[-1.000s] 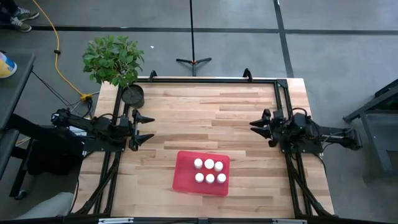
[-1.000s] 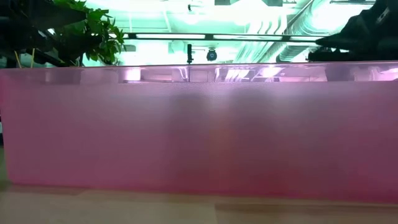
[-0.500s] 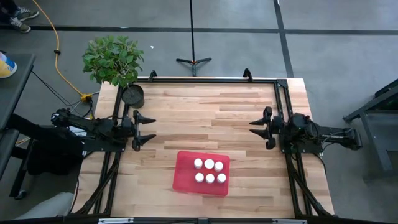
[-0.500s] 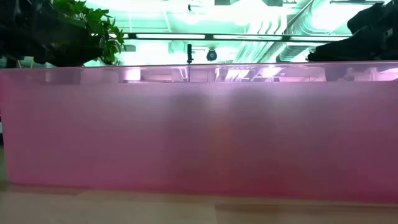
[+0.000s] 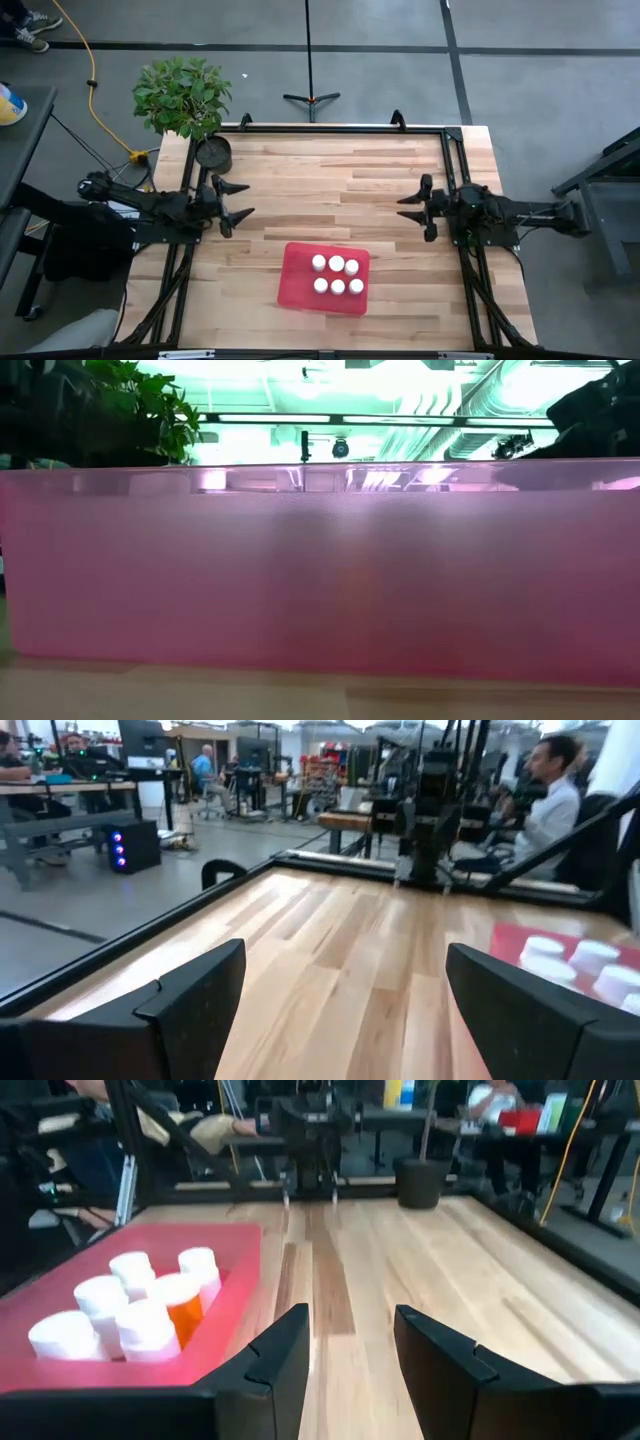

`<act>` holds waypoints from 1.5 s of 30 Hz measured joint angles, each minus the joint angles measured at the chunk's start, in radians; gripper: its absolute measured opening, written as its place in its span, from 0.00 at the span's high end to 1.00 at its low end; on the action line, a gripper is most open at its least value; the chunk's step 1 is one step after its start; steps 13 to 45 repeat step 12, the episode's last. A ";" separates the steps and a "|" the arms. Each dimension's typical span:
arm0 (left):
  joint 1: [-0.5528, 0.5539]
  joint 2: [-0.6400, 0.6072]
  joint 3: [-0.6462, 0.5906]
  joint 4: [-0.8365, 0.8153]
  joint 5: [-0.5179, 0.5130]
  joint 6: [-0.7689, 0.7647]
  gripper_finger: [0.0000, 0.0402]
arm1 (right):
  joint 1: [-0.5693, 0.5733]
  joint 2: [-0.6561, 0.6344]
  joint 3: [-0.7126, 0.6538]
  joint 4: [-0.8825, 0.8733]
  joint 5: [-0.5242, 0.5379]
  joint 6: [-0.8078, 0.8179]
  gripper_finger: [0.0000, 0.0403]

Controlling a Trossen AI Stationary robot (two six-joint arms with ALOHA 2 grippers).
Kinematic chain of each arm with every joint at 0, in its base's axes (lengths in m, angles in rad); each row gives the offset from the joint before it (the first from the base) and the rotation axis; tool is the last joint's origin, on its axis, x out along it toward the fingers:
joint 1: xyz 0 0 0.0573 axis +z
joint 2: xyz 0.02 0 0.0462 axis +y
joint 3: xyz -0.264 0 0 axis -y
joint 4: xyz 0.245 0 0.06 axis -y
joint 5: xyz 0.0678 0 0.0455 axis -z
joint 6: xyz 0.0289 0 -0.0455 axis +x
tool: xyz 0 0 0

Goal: Pick and place pill bottles into a basket
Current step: Return to Home Position

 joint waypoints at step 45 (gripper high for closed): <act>0.000 0.163 0.000 -0.001 -0.002 -0.132 0.06 | 0.000 0.137 0.000 0.001 -0.047 0.021 0.65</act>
